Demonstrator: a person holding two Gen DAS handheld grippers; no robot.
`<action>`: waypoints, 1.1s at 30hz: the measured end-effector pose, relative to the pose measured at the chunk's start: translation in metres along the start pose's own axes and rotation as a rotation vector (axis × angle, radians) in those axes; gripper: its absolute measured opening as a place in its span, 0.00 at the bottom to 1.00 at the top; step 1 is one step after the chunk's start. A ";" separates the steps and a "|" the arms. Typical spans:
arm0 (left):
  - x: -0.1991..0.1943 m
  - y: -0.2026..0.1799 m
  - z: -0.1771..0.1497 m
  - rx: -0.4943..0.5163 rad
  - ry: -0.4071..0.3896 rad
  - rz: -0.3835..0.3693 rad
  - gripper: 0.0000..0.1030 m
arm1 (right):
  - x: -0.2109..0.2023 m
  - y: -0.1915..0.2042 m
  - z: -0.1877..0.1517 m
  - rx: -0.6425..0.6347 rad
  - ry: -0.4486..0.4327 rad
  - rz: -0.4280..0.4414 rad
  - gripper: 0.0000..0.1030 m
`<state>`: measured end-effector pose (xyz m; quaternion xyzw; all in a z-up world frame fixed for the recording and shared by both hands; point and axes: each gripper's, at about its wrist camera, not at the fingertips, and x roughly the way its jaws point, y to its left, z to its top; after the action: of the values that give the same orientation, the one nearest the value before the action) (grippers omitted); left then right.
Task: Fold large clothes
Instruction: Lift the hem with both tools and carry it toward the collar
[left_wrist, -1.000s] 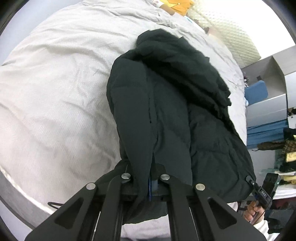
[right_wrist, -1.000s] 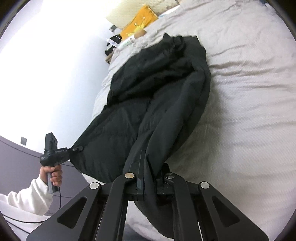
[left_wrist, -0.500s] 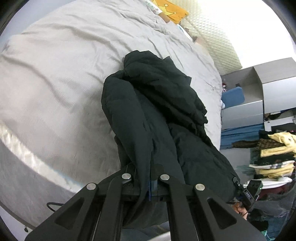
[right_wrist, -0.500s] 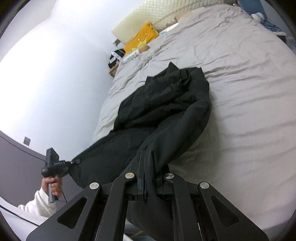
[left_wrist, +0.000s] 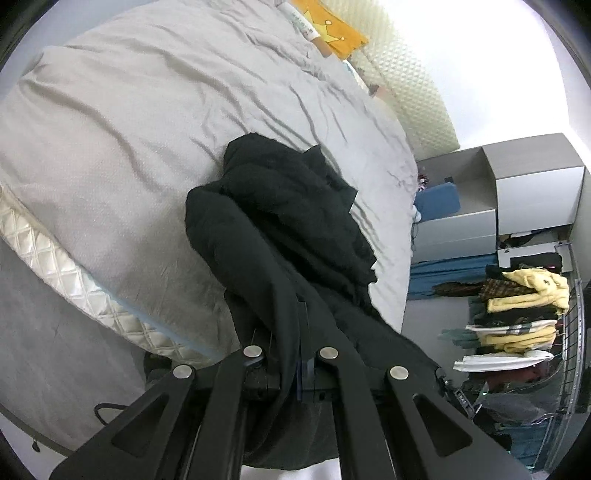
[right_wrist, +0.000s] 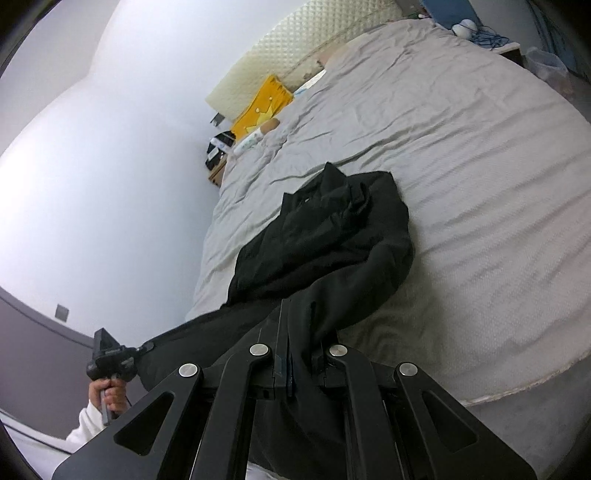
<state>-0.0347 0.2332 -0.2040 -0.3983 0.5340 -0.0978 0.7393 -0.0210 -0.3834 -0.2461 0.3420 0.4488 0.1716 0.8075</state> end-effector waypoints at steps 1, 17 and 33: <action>-0.001 0.001 0.005 0.003 0.002 -0.006 0.00 | 0.002 0.000 0.006 0.007 -0.002 0.001 0.03; 0.058 -0.045 0.133 -0.016 -0.020 0.032 0.00 | 0.069 -0.032 0.136 0.166 -0.012 0.010 0.03; 0.211 -0.056 0.276 -0.053 0.067 0.265 0.02 | 0.218 -0.109 0.236 0.387 0.141 -0.139 0.04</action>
<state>0.3066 0.2096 -0.2846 -0.3402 0.6088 0.0014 0.7167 0.2918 -0.4269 -0.3696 0.4461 0.5515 0.0496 0.7032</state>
